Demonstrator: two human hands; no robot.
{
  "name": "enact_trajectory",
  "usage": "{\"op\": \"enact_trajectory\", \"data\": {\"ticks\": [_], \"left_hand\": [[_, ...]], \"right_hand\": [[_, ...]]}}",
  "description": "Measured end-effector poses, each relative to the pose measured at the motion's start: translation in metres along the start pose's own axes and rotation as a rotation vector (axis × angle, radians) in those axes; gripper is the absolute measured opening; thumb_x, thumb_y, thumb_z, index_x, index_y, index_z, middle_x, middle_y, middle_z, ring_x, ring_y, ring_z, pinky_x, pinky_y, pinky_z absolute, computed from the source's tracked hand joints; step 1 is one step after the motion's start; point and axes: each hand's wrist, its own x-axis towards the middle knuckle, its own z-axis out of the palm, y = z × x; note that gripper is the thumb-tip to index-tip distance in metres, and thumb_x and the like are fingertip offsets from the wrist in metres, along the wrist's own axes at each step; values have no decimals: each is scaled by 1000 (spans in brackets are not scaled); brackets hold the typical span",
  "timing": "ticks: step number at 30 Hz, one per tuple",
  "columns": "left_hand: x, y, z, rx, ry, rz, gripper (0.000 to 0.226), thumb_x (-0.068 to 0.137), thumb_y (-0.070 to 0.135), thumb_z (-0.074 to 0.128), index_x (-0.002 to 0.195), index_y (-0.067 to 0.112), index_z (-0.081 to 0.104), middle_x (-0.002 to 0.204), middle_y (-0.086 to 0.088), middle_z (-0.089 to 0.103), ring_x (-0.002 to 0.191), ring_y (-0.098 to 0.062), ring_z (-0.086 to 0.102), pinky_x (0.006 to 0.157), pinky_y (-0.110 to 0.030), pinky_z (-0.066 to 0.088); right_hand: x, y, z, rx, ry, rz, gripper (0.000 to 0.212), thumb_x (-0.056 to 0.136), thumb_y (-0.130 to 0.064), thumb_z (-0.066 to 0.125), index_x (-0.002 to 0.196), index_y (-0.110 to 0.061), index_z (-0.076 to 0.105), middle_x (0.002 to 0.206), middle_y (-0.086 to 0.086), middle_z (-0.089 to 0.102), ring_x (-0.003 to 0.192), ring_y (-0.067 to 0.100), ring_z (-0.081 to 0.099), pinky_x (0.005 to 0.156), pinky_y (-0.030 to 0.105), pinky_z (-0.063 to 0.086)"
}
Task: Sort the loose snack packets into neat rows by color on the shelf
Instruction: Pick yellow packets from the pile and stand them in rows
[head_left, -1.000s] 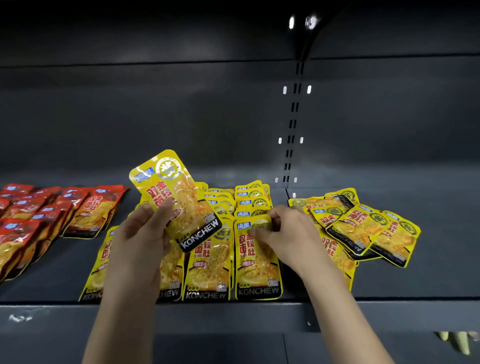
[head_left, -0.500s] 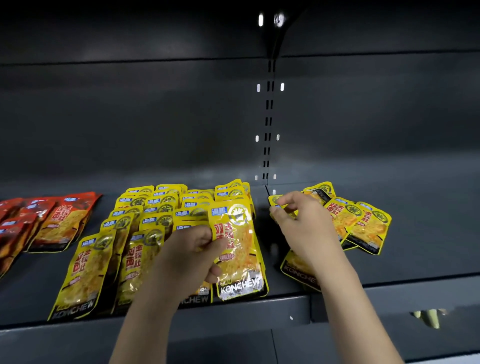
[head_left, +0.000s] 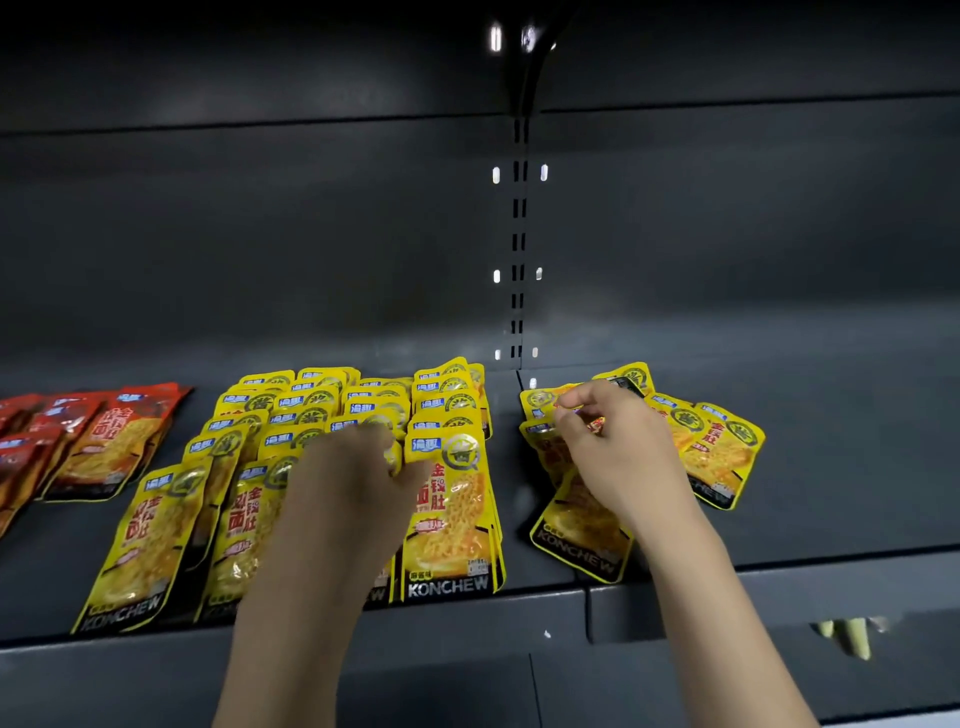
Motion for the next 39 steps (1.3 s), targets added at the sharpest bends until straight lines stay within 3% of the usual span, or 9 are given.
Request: {"op": "enact_trajectory", "data": {"ticks": [2,4,8,13,17,24,27,31,39], "left_hand": [[8,15,-6,-37,30,25,33,86,34,63,106,7,65,96,-10,70,94,-25,60,77,-29,41],[18,35,-8,-54,5,66,37,87,37,63,115,13,63,102,-6,70,95,-22,60,78,-27,40],[61,76,12,-68,-160,133,39,83,45,65,115,22,62,112,-2,65,105,-22,58,87,-29,45],[122,122,44,45,-449,245,66,85,45,65,139,15,43,139,-4,48,123,-22,49,95,-28,39],[153,130,68,231,-717,199,62,76,47,74,120,13,47,119,-8,46,99,-25,50,93,-34,46],[157,118,95,195,-883,159,91,72,49,76,146,19,32,150,-1,30,135,-22,36,106,-38,41],[158,118,95,214,-899,147,85,71,44,78,142,17,38,142,-2,40,130,-23,42,106,-37,40],[160,112,99,92,-940,125,69,60,40,85,116,5,63,105,-4,68,100,-22,64,99,-39,48],[154,105,87,45,-791,193,40,79,51,68,74,15,52,72,-1,48,69,-19,40,62,-30,32]], "right_hand": [[1,4,-7,-5,2,-10,11,92,-25,56,100,-20,63,101,1,60,75,15,48,66,24,31],[1,9,-16,-18,6,-26,8,92,-23,57,97,-21,63,94,-2,60,71,14,45,62,23,27],[0,21,-41,-44,13,-32,10,91,-16,56,88,-24,60,77,-9,55,60,3,42,54,20,30],[0,38,-66,-17,53,6,10,90,-16,58,87,-25,61,84,-6,58,62,0,44,57,20,28],[1,47,-75,-29,55,24,10,91,-20,58,87,-28,60,83,-10,58,65,3,46,61,21,30],[5,63,-79,-23,25,85,9,92,-22,57,96,-25,64,91,-7,60,79,15,53,70,23,38],[12,66,-78,-22,4,90,9,91,-22,57,97,-25,63,96,-6,61,80,14,53,70,22,35],[31,67,-75,-51,-31,85,7,91,-23,56,91,-29,59,98,-6,62,82,14,53,71,22,35],[86,61,-70,-157,-115,77,7,89,-20,54,86,-26,56,105,3,67,103,24,60,88,30,47]]}}
